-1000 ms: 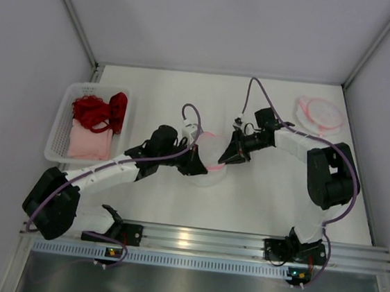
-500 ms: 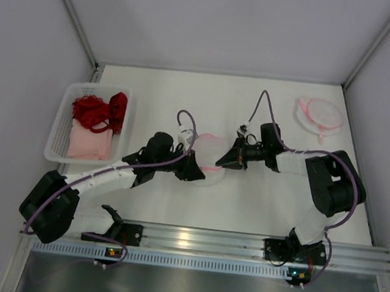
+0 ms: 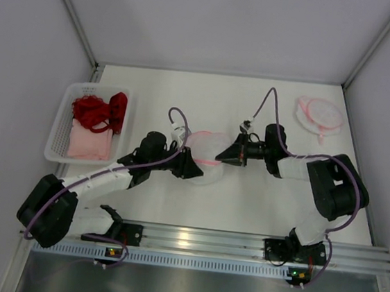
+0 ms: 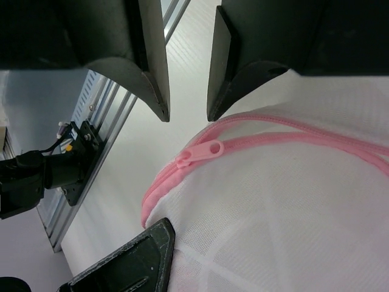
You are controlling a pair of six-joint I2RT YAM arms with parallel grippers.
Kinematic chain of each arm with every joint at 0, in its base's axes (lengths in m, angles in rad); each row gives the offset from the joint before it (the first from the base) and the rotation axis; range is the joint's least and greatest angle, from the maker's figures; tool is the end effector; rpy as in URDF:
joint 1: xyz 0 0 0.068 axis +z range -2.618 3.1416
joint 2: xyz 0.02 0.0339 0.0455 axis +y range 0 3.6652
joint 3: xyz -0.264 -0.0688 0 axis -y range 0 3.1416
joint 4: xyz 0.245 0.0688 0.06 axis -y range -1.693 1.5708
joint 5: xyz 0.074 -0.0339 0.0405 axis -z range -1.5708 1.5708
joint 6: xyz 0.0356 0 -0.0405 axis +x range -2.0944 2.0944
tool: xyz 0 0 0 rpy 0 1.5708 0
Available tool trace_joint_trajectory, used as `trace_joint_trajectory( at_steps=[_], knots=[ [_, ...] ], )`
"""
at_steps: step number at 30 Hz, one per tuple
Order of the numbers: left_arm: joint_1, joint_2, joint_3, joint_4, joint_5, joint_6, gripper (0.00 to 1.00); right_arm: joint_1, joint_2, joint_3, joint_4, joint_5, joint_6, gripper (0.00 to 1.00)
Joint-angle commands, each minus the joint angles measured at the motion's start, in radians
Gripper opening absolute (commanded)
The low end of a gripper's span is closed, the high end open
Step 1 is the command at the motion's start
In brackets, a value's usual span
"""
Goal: Place the bra in the laundry bag and zip it closed
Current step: Zip the zipper on the laundry bag.
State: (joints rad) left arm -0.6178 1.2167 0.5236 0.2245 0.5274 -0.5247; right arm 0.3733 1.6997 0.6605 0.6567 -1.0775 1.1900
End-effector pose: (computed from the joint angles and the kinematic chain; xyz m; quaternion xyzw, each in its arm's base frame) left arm 0.1924 -0.1587 0.2034 0.1746 0.8153 -0.4601 0.3052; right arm 0.2811 0.1438 0.1606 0.0188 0.7668 0.6402 0.0416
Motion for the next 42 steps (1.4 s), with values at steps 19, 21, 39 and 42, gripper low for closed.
trace_joint_trajectory(
  at_steps=[19, 21, 39, 42],
  knots=[
    [0.144, 0.023, 0.073, 0.173, 0.475, -0.077, 0.41, 0.033, -0.245, 0.102, -0.506, 0.139, -0.922, 0.0],
    [0.151, 0.035, 0.163, 0.109, 0.462, -0.043, 0.41, 0.036, -0.245, 0.106, -0.496, 0.114, -0.9, 0.0],
    [0.17, 0.273, 0.581, -0.649, 0.463, 0.592, 0.55, 0.036, -0.21, 0.097, -0.282, 0.021, -0.642, 0.0],
    [0.17, 0.284, 0.569, -0.666, 0.488, 0.595, 0.54, 0.038, -0.207, 0.105, -0.293, 0.016, -0.65, 0.0]
  ],
)
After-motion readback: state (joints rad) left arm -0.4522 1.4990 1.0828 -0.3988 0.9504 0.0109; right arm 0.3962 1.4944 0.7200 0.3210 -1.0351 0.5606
